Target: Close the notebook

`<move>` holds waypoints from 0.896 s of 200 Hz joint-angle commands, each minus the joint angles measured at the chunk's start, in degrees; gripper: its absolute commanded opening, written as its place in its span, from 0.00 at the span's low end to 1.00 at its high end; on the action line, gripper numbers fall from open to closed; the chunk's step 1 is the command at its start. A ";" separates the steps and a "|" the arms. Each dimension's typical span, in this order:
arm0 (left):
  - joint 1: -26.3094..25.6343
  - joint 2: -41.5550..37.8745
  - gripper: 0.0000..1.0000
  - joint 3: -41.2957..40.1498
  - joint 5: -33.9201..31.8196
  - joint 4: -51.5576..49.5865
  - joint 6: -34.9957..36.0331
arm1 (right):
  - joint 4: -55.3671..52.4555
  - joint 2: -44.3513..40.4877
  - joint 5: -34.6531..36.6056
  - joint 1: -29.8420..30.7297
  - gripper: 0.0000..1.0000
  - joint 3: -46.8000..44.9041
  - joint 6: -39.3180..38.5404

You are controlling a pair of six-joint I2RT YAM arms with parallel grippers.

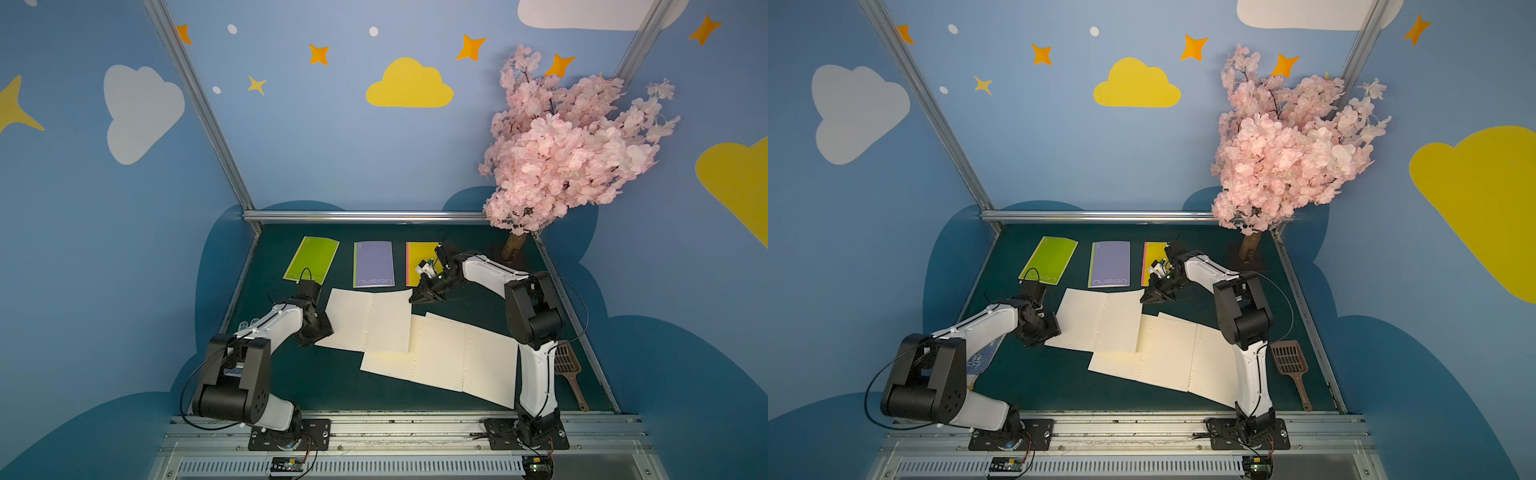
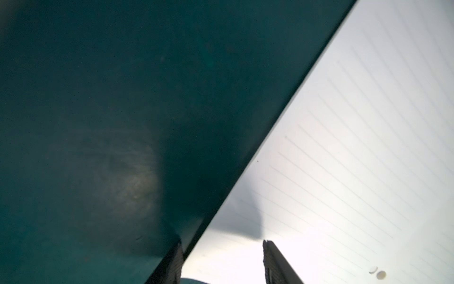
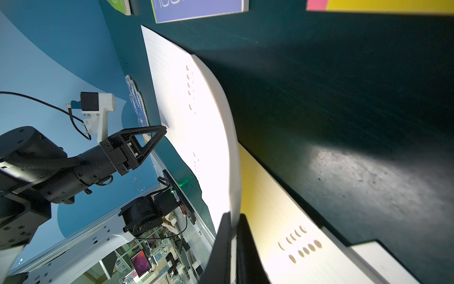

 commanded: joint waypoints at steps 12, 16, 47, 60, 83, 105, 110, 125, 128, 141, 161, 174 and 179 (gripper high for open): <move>0.05 0.46 0.55 -0.56 0.53 -0.24 0.51 | -1.18 0.81 -0.61 -0.02 0.00 1.38 -0.68; 0.11 0.54 0.55 -0.63 0.50 -0.25 0.51 | -1.18 0.84 -0.61 -0.03 0.00 1.34 -0.66; 0.04 0.45 0.55 -0.78 -0.35 -0.53 0.42 | -1.18 0.86 -0.69 0.08 0.00 1.25 -0.74; 0.11 0.33 0.55 -0.77 0.24 -0.10 0.54 | -1.18 0.85 -0.63 0.06 0.00 1.26 -0.71; 0.09 0.69 0.54 -0.92 1.87 0.64 0.78 | -1.19 1.07 -0.68 0.02 0.00 1.34 -0.67; 0.11 0.38 0.54 -1.35 4.90 2.15 1.08 | -1.18 1.14 -0.67 0.09 0.00 1.34 -0.72; 0.09 0.21 0.53 -1.51 5.86 2.72 1.25 | -1.18 1.19 -0.53 0.25 0.00 1.39 -0.70; 0.07 -0.50 0.53 -1.70 8.91 4.27 1.50 | -1.18 1.20 -0.36 0.36 0.00 1.23 -0.76; 0.06 -0.72 0.53 -1.77 9.34 4.43 1.54 | -1.18 1.19 -0.34 0.41 0.00 1.24 -0.78; 0.10 -1.67 0.53 -1.94 10.67 4.99 1.54 | -1.18 1.22 -0.21 0.53 0.00 1.05 -0.95; 0.11 -3.13 0.53 -2.07 11.89 5.33 1.39 | -1.10 1.54 -0.16 0.63 0.00 0.82 -0.96; 0.11 -3.92 0.53 -2.05 12.37 5.36 1.26 | -0.95 1.66 -0.17 0.73 0.00 0.89 -0.94; 0.07 -4.19 0.53 -2.07 12.62 5.38 1.24 | -0.95 1.76 -0.17 0.72 0.00 0.86 -1.02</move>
